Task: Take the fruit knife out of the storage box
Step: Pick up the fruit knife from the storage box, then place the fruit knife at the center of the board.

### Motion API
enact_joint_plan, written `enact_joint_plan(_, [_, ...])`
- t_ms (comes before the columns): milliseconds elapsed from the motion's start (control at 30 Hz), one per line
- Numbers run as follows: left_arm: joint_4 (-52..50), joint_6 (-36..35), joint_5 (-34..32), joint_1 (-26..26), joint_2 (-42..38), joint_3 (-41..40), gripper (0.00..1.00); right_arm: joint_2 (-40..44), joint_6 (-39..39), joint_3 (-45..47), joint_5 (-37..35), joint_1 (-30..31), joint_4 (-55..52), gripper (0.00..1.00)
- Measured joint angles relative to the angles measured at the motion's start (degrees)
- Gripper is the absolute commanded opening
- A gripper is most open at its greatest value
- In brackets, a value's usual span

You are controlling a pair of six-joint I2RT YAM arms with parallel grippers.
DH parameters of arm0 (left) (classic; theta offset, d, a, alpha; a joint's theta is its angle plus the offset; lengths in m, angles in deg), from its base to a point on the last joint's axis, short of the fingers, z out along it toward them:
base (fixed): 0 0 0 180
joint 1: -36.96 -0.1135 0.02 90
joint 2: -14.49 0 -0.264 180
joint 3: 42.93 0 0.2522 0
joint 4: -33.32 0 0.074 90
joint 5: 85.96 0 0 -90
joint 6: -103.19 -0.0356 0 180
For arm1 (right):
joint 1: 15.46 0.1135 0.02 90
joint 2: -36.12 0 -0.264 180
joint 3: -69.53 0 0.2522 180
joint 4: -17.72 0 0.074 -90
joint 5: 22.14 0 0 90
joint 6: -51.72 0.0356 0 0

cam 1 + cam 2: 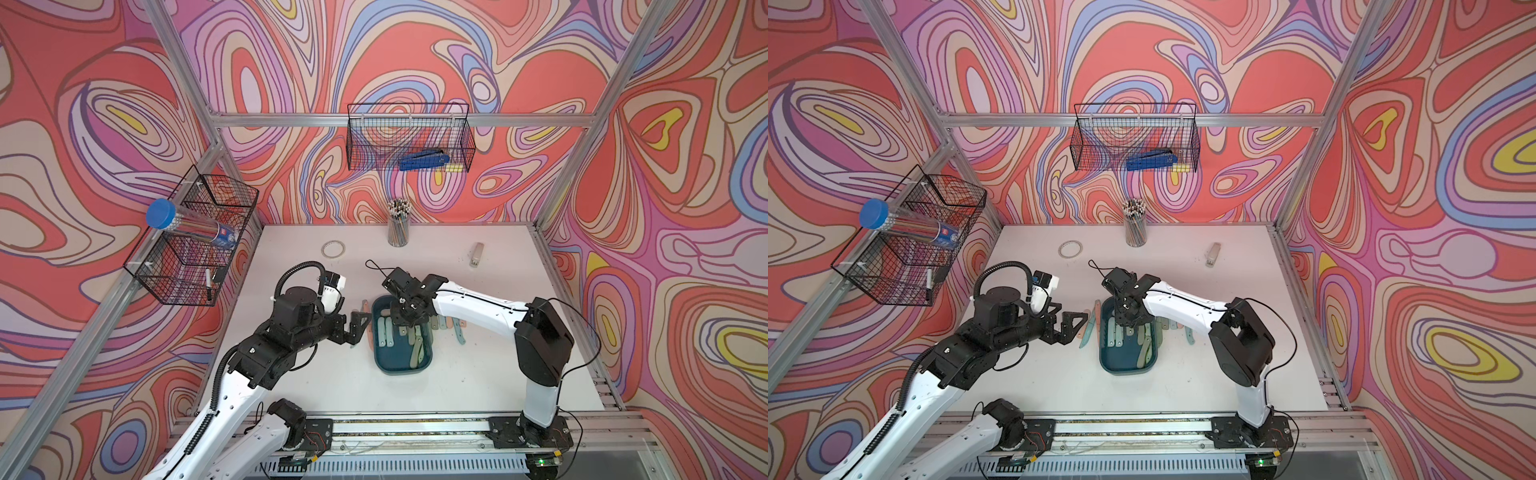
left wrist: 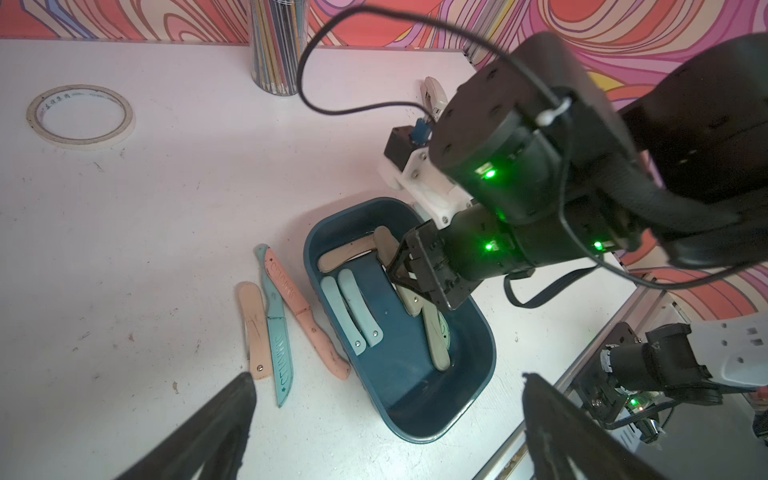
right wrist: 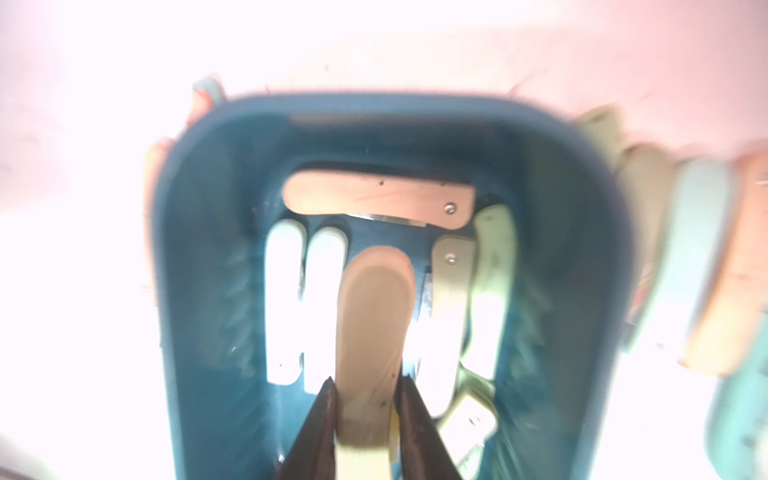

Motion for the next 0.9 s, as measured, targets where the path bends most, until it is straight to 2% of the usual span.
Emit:
enact_joint_plan(167, [0.0, 0.0, 0.7, 0.0, 0.3, 0.0, 1.00, 6.6, -1.2, 2.4, -0.2, -4.0, -0.7, 0.19])
enact_joint_plan(467, [0.4, -0.1, 3.3, 0.7, 3.1, 0.0, 1.00, 18.5, -7.7, 13.1, -0.7, -20.6, -2.5, 0.19])
enact_joint_plan(700, [0.4, -0.1, 3.4, 0.7, 3.0, 0.0, 1.00, 17.8, -14.3, 21.3, 2.3, -32.0, -2.0, 0.19])
enact_joint_plan(900, [0.4, -0.1, 3.4, 0.7, 3.0, 0.0, 1.00, 11.1, -18.1, 21.9, 3.8, -35.5, 0.1, 0.18])
